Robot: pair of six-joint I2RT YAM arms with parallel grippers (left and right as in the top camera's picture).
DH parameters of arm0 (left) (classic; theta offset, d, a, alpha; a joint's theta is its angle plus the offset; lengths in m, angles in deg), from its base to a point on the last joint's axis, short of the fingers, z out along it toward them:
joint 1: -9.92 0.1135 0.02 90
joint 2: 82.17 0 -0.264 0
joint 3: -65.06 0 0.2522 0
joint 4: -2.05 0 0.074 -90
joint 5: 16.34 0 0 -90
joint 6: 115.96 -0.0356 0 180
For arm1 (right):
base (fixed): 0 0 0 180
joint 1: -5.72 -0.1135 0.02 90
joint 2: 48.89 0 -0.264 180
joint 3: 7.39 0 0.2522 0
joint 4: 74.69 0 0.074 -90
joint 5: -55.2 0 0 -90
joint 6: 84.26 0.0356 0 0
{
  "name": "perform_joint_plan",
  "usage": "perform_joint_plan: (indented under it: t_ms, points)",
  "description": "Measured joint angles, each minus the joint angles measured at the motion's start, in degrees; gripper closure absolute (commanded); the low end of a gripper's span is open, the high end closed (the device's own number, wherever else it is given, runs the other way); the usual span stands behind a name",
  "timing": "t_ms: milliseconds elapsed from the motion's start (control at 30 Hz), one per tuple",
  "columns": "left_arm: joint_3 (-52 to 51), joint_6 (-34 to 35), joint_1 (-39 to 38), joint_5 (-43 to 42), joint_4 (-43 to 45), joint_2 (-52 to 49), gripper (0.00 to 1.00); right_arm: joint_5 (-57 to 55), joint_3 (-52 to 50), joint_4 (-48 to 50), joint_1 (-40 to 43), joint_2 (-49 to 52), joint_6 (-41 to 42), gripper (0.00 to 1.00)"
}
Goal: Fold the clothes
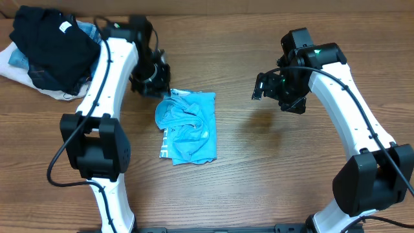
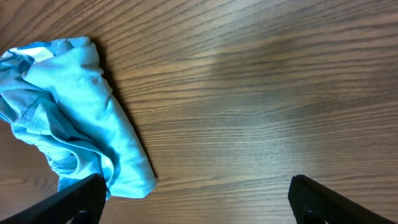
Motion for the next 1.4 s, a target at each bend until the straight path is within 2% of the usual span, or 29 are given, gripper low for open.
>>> perform_joint_plan:
  t_ms: [100, 333, 533, 733, 900, 967, 1000, 1267, 1400]
  points:
    - [4.2, 0.2, -0.1, 4.7, -1.8, 0.6, 0.04, 0.0, 0.0, 0.1, 0.0, 0.0, 0.0, 0.02]
    - [1.0, -0.9, 3.0, 10.6, 2.1, 0.9, 0.07, 0.0, 0.0, -0.5, 0.0, 0.0, 0.0, 0.02]
    - [-9.0, -6.6, 7.1, 6.4, 8.6, 0.9, 0.15, 0.0, 0.0, -0.4, 0.0, 0.0, 0.0, 0.02]
    - [-16.8, -11.1, 5.5, 0.7, 15.9, 0.8, 0.15, 0.0, 0.0, -0.4, 0.0, 0.0, 0.0, 0.02]
    - [-23.8, -12.9, 3.9, -1.1, 21.7, 0.6, 0.20, 0.0, 0.0, -0.7, 0.0, 0.0, 0.0, 0.03]
    - [-25.2, -13.4, 3.8, -1.3, 22.6, 0.5, 0.28, 0.0, 0.0, -0.7, 0.0, 0.0, 0.0, 0.03]
    - [-25.6, -13.7, 3.8, -1.3, 22.6, 0.5, 0.40, 0.0, 0.0, -0.7, 0.0, 0.0, 0.0, 0.03]
    - [-25.8, -14.3, 3.8, -5.0, 21.9, 0.5, 0.96, 0.0, 0.0, -0.7, 0.0, 0.0, 0.0, 0.03]
    - [-24.6, -13.9, 3.8, -7.5, 18.1, 0.5, 0.96, 0.0, 0.0, -0.7, 0.0, 0.0, 0.0, 0.03]
